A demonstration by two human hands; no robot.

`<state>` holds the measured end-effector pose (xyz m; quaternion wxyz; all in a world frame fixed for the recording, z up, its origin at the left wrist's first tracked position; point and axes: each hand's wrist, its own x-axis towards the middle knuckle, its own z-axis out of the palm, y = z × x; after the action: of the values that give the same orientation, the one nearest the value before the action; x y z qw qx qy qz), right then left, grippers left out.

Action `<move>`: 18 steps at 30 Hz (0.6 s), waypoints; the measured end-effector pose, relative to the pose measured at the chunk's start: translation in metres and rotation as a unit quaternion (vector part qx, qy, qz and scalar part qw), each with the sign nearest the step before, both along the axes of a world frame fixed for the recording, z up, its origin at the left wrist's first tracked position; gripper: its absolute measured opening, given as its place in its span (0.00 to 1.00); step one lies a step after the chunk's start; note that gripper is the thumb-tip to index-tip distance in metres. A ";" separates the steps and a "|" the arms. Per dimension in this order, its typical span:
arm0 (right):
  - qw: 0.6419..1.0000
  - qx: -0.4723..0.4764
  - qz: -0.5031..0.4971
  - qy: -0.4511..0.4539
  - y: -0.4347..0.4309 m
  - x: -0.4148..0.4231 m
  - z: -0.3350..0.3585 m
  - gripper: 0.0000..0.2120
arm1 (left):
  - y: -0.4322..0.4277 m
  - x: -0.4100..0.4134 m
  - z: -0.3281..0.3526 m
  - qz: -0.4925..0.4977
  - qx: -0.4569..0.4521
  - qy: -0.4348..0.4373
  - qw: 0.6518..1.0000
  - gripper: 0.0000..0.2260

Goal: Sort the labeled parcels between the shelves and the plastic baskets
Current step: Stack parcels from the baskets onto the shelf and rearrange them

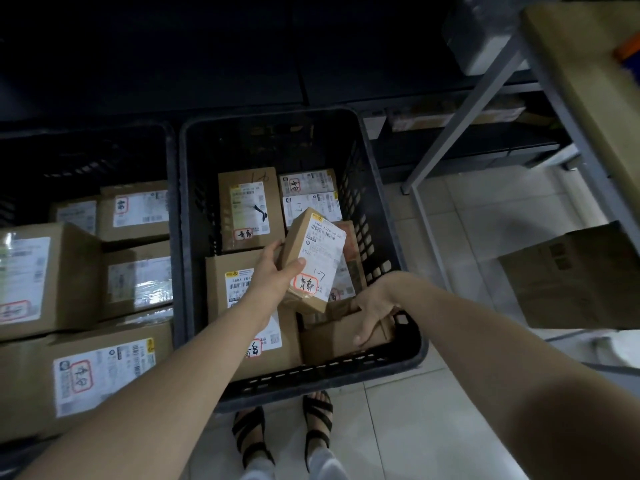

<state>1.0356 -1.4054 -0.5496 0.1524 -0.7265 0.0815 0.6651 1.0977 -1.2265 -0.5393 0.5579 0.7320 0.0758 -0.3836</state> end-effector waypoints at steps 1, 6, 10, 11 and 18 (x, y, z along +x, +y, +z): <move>1.000 0.007 -0.001 0.002 -0.003 0.000 -0.002 0.44 | -0.001 0.001 0.002 0.001 -0.002 -0.001 1.000 0.29; 0.993 -0.015 0.103 -0.051 0.010 -0.012 -0.022 0.37 | -0.001 0.006 0.004 -0.024 0.004 0.011 1.000 0.30; 0.987 -0.039 0.123 -0.100 0.025 -0.022 -0.028 0.31 | 0.001 0.005 0.000 -0.031 0.013 0.012 0.999 0.29; 0.988 -0.030 0.099 -0.118 0.024 -0.023 -0.031 0.30 | 0.000 0.004 0.000 -0.030 0.013 0.009 0.999 0.29; 0.946 -0.110 0.064 -0.299 0.033 -0.036 -0.051 0.26 | -0.003 0.002 -0.008 -0.023 0.011 -0.009 1.000 0.28</move>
<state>0.9992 -1.3725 -0.6001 0.0460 -0.9077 0.0587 0.4129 1.1000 -1.2299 -0.5469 0.5412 0.7434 0.0577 -0.3887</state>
